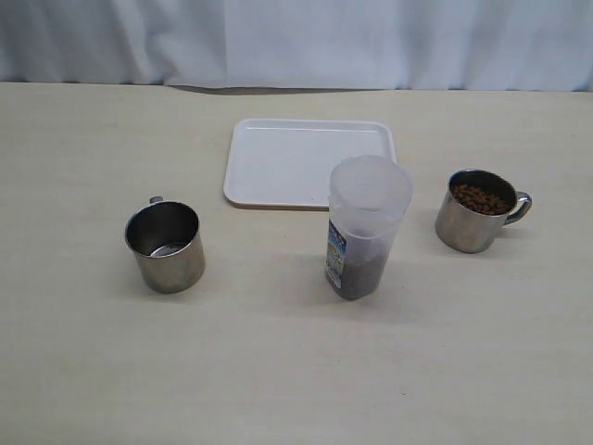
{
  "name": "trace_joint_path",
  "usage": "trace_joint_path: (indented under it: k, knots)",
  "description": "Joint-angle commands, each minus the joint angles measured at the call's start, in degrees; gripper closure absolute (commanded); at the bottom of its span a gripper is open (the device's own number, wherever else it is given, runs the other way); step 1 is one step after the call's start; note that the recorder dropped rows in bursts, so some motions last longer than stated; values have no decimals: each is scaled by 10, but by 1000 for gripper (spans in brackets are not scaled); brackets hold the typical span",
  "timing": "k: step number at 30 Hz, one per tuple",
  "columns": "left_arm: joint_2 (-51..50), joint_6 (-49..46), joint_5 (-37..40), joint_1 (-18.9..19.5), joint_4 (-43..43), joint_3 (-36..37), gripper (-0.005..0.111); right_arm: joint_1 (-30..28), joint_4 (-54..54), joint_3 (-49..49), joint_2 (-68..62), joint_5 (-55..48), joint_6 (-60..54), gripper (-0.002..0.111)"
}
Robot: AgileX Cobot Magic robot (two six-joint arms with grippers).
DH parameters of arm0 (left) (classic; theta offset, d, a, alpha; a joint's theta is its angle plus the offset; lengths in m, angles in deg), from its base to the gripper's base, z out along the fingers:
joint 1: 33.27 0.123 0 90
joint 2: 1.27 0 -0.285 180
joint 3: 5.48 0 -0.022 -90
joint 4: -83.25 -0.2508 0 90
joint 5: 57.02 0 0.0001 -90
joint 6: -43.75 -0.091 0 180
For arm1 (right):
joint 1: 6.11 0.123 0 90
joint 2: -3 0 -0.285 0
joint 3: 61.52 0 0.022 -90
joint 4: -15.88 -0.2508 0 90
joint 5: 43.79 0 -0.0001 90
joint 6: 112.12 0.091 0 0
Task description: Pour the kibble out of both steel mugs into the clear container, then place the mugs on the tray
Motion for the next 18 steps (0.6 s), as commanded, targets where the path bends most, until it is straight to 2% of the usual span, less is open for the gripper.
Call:
trace_joint_path:
  k: [1, 4, 8, 12, 15, 18]
  knots:
    - [37, 22, 0, -5, -63, 6, 107, -3, 0, -2, 2, 5, -4, 103]
    - [57, 24, 15, -5, -84, 39, 107, -3, 0, -2, 2, 5, -4, 103]
    - [86, 17, 131, -5, -93, 104, 107, -3, 0, -2, 2, 5, -4, 103]
    - [106, -26, 213, -5, -26, 180, 107, -3, 0, -2, 2, 5, -4, 103]
    - [116, -68, 212, -5, 70, 235, 107, -3, 0, -2, 2, 5, -4, 103]
    - [121, -113, 155, -5, 138, 285, 107, -3, 0, -2, 2, 5, -4, 103]
